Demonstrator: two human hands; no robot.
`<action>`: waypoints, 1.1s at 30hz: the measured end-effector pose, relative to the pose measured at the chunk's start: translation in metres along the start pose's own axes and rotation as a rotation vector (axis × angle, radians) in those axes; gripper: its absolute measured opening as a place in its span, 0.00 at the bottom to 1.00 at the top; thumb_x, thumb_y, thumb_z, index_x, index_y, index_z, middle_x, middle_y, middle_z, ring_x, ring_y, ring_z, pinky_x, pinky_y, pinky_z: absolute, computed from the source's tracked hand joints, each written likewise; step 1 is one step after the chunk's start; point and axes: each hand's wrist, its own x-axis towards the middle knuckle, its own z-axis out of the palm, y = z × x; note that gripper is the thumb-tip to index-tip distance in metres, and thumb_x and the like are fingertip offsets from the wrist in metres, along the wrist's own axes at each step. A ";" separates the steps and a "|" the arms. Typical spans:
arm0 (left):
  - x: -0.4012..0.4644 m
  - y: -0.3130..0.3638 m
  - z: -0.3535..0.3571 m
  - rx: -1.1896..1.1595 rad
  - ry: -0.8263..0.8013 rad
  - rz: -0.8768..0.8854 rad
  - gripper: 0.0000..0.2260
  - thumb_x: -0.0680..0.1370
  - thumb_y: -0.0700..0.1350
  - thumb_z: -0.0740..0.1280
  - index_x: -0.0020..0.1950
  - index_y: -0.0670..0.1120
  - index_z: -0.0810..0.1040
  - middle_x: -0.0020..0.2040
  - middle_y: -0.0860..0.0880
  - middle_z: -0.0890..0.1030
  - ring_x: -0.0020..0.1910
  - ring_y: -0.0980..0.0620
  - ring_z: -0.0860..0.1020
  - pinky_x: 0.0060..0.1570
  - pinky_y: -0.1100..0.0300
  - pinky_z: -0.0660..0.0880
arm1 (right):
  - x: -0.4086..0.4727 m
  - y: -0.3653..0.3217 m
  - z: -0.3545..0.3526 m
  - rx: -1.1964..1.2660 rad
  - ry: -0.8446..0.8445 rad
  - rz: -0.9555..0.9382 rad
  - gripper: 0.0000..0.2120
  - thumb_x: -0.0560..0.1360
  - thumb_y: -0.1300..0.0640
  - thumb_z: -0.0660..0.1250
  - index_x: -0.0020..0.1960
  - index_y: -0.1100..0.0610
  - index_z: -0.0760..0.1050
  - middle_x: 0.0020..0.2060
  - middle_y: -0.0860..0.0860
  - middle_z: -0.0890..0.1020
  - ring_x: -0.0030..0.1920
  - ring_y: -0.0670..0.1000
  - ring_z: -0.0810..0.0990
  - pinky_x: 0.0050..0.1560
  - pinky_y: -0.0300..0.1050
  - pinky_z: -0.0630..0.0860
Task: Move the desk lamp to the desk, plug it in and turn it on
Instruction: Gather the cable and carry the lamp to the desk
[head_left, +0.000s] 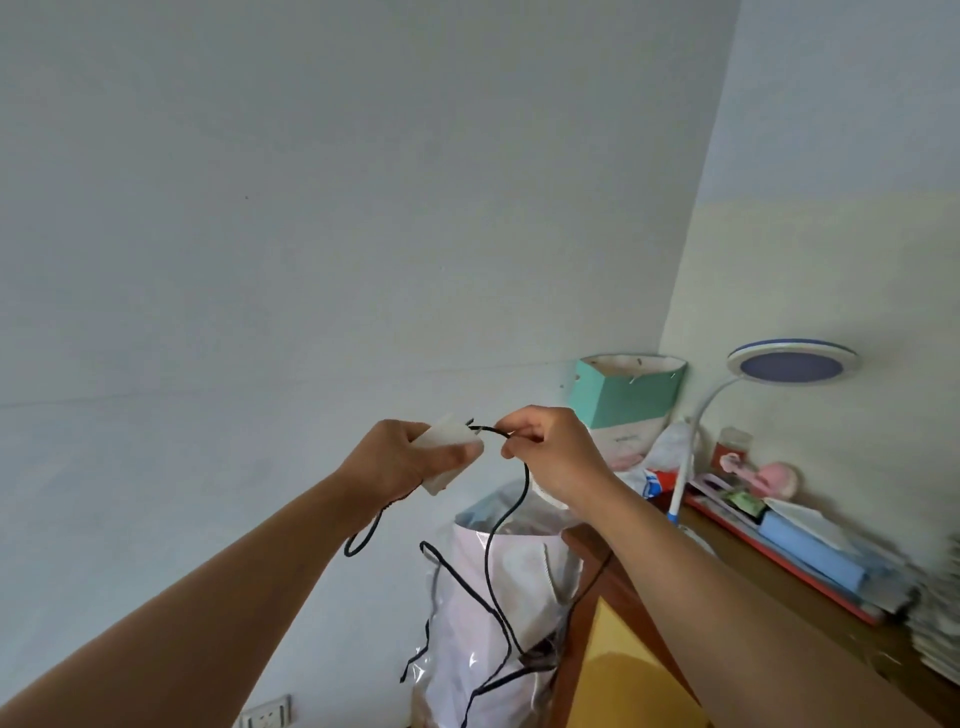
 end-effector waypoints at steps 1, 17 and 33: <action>0.000 0.002 -0.002 0.023 -0.016 0.003 0.20 0.65 0.59 0.74 0.32 0.45 0.72 0.29 0.46 0.68 0.26 0.51 0.62 0.26 0.63 0.57 | 0.001 0.001 -0.001 -0.017 0.005 -0.003 0.11 0.72 0.66 0.64 0.49 0.56 0.81 0.37 0.52 0.83 0.42 0.48 0.80 0.39 0.31 0.71; 0.030 -0.010 -0.055 -0.495 0.238 0.006 0.08 0.72 0.53 0.69 0.42 0.49 0.76 0.37 0.47 0.76 0.31 0.52 0.66 0.31 0.61 0.62 | -0.008 0.060 -0.014 -0.441 -0.098 0.213 0.11 0.73 0.58 0.65 0.42 0.66 0.80 0.35 0.60 0.82 0.36 0.54 0.79 0.41 0.47 0.75; 0.086 -0.018 0.072 -0.563 -0.299 -0.007 0.22 0.66 0.63 0.66 0.55 0.53 0.76 0.51 0.49 0.86 0.51 0.54 0.83 0.45 0.58 0.75 | 0.050 0.034 -0.054 0.228 0.189 0.152 0.08 0.77 0.64 0.61 0.38 0.60 0.72 0.33 0.58 0.79 0.26 0.49 0.81 0.26 0.37 0.76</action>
